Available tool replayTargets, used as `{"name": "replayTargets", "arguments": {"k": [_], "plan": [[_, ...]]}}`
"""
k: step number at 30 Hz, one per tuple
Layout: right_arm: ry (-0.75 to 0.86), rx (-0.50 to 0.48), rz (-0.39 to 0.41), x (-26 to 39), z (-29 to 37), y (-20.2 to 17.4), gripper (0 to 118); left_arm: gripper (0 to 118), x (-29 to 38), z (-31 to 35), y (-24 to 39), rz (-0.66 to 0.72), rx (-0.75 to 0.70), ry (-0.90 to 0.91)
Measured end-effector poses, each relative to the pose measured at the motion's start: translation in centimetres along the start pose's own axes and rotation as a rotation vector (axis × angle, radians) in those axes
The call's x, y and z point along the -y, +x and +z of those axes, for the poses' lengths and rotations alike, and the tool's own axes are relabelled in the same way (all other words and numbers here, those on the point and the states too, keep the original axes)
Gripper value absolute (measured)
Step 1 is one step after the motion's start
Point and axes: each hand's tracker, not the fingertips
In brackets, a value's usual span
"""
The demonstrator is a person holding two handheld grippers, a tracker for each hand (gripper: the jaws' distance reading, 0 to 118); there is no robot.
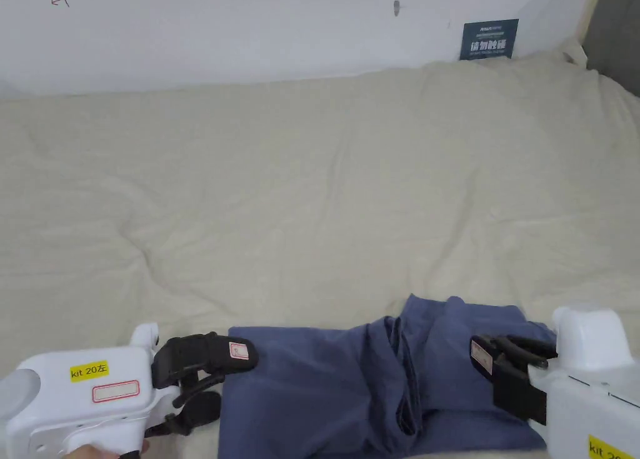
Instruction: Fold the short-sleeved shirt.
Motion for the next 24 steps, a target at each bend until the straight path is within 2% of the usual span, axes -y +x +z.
{"name": "replayTargets", "arguments": {"k": [3, 4, 5, 6, 7, 8, 9, 10, 11, 17, 24], "plan": [[-0.003, -0.017, -0.008, -0.3, 0.0, -0.3, 0, 116, -0.8, -2.8, 0.1, 0.023, 0.015, -0.067], [0.000, -0.028, -0.017, -0.4, 0.0, -0.3, 0, 113, -0.9, -3.5, 0.5, -0.008, -0.003, -0.077], [0.004, -0.037, -0.020, -0.5, 0.0, -0.3, 0, 104, -1.1, -3.7, 0.9, -0.047, -0.025, -0.082], [0.006, -0.039, -0.014, -0.6, 0.0, -0.5, 0, 71, -1.3, -3.7, 1.1, -0.059, -0.075, -0.073], [0.007, -0.034, -0.005, -0.8, 0.0, -0.7, 0, 32, -1.5, -3.9, 1.2, -0.066, -0.186, -0.075], [0.008, -0.032, 0.002, -0.8, 0.0, -0.8, 0, 17, -1.6, -4.2, 1.0, -0.077, -0.232, -0.102], [0.007, -0.033, 0.007, -0.9, 0.0, -0.7, 0, 17, -1.8, -3.9, 0.2, -0.072, -0.231, -0.115], [0.007, -0.033, 0.008, -0.9, -0.1, -0.7, 0, 17, -1.9, -3.3, -0.1, -0.061, -0.143, -0.107], [0.008, -0.035, 0.007, -0.9, -0.1, -0.7, 0, 17, -1.9, -2.8, 0.2, -0.045, -0.143, -0.095], [0.009, -0.027, -0.003, -0.7, 0.2, -0.3, 0, 16, -2.1, 0.3, 1.6, -0.126, -0.244, -0.104], [0.036, 0.023, -0.016, -0.1, 0.7, 0.3, 0, 16, -2.9, 8.9, 0.5, -0.106, -0.394, 0.011]]}}
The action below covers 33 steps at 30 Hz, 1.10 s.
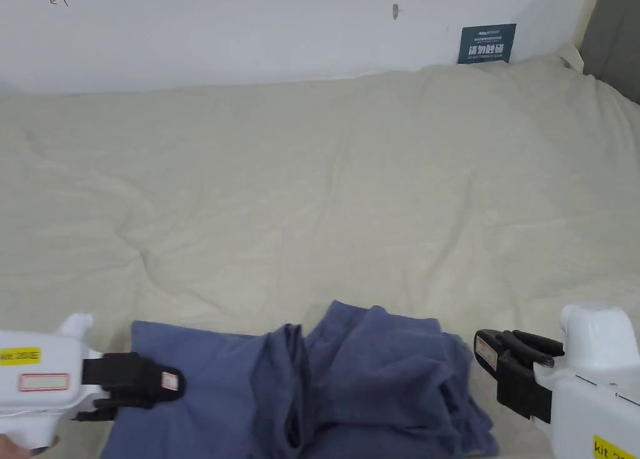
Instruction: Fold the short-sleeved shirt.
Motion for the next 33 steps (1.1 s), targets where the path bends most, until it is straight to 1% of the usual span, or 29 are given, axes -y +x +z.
{"name": "replayTargets", "arguments": {"k": [5, 9, 13, 17, 20, 24, 25, 28, 31, 33], "plan": [[0.044, 0.018, 0.018, 0.1, 0.5, -0.3, 0, 17, 0.4, 4.5, -0.7, 0.008, -0.107, 0.064], [0.108, 0.026, 0.045, 0.2, 0.9, -0.8, 0, 17, 0.7, 5.3, 1.9, -0.018, -0.116, 0.070], [0.134, 0.026, 0.051, 0.0, 1.5, -1.3, 0, 16, 0.4, 4.4, 6.6, -0.082, -0.113, 0.082], [0.135, 0.030, 0.059, 0.2, 1.8, -0.5, 0, 17, -0.4, 1.5, 12.1, -0.180, -0.058, 0.035], [0.139, 0.033, 0.040, 0.5, 2.3, 0.5, 0, 16, -0.6, -1.6, 16.0, -0.241, -0.056, -0.020], [0.136, 0.043, 0.010, 0.9, 2.9, 1.8, 0, 17, -0.7, -7.4, 19.4, -0.245, -0.040, -0.113], [0.136, 0.050, 0.004, 1.0, 3.0, 2.1, 0, 16, -0.6, -9.1, 20.2, -0.279, -0.054, -0.153], [0.132, 0.063, -0.011, 1.3, 3.4, 3.3, 0, 17, -0.2, -13.0, 21.5, -0.321, -0.098, -0.211], [0.121, 0.069, -0.032, 1.3, 3.6, 4.2, 0, 17, 0.1, -15.2, 21.8, -0.298, -0.080, -0.251], [0.122, 0.071, -0.039, 1.4, 3.6, 4.6, 0, 25, 0.4, -15.8, 22.1, -0.321, -0.052, -0.290]]}}
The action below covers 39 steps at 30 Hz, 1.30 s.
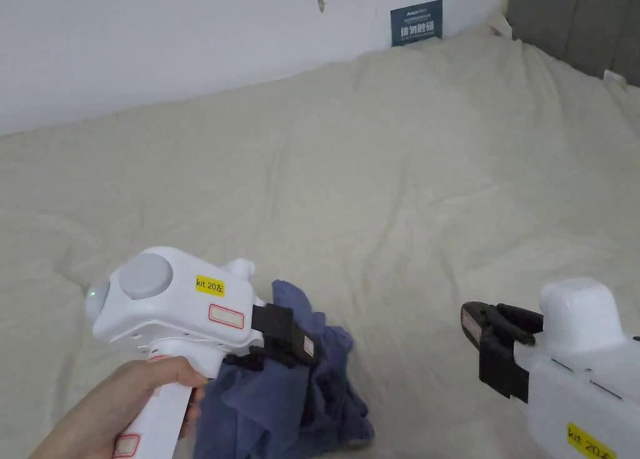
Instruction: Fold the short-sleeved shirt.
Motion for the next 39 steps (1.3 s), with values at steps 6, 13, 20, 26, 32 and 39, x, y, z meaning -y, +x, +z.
{"name": "replayTargets", "arguments": {"k": [6, 13, 20, 26, 32, 39], "plan": [[-0.008, 0.000, -0.006, -0.3, 0.1, -0.8, 0, 117, 0.2, 1.2, 1.0, -0.014, 0.113, 0.033], [-0.012, -0.016, 0.025, 0.0, -0.1, -1.0, 0, 117, 1.5, 7.1, -0.1, -0.027, 0.022, 0.176], [-0.021, -0.023, 0.023, 0.2, -0.5, -1.0, 0, 57, 2.7, 8.3, -2.7, 0.036, -0.034, 0.219], [-0.035, -0.018, 0.022, 0.5, -0.8, -0.8, 0, 14, 2.7, 3.7, 0.4, -0.071, -0.066, 0.140], [-0.049, -0.004, 0.019, 0.8, -0.7, -0.1, 0, 13, 2.0, -1.5, 2.2, -0.108, -0.065, 0.072], [-0.060, 0.012, 0.004, 1.1, -0.4, 0.8, 0, 10, 2.4, -4.8, 3.8, -0.121, -0.070, 0.039]]}}
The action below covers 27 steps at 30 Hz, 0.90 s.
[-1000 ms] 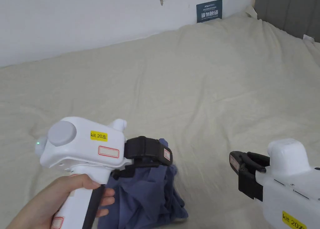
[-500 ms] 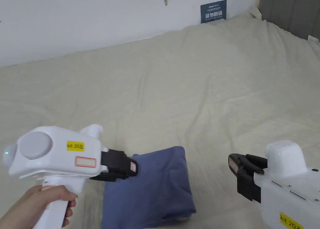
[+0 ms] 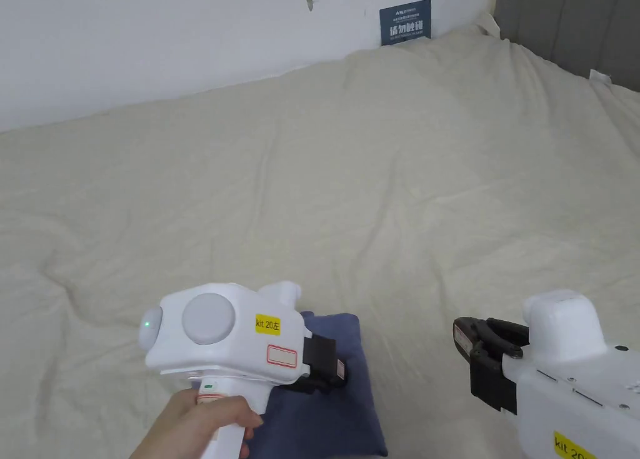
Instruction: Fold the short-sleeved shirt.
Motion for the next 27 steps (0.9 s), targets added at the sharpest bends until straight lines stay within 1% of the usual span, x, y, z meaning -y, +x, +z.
{"name": "replayTargets", "arguments": {"k": [1, 5, 9, 11, 13, 16, 20, 24, 26, 27], "plan": [[-0.003, 0.000, 0.001, 0.0, 0.0, 0.0, 0, 10, -0.1, -0.4, 0.3, -0.019, -0.005, -0.010], [-0.004, -0.001, 0.001, 0.0, 0.0, -0.2, 0, 10, -0.1, -1.1, 1.3, -0.025, 0.015, -0.019], [-0.002, -0.008, 0.024, -0.2, 0.0, -1.1, 0, 7, 0.6, 0.4, 1.4, -0.045, 0.068, 0.008], [-0.001, -0.010, 0.042, -0.4, -0.1, -1.7, 0, 6, 1.2, 2.5, 0.5, -0.007, 0.117, 0.052], [0.004, -0.015, 0.051, -0.6, -0.2, -2.4, 0, 3, 2.0, 5.4, -1.0, 0.027, 0.122, 0.125], [0.007, -0.036, 0.057, -0.7, -0.6, -3.7, 0, 0, 3.5, 10.1, -4.2, 0.091, 0.091, 0.233], [0.002, -0.068, 0.097, -0.9, -1.7, -6.5, 0, 0, 6.1, 15.2, -8.4, 0.161, 0.006, 0.332], [-0.007, -0.126, 0.132, -0.6, -3.7, -9.8, 0, 0, 8.8, 17.5, -11.6, 0.260, -0.047, 0.368], [-0.030, -0.138, 0.138, -0.3, -5.2, -11.2, 0, 0, 9.8, 17.8, -12.6, 0.273, -0.023, 0.371], [-0.054, -0.134, 0.144, 0.0, -6.2, -11.8, 0, 0, 10.1, 17.8, -13.1, 0.298, 0.013, 0.367]]}}
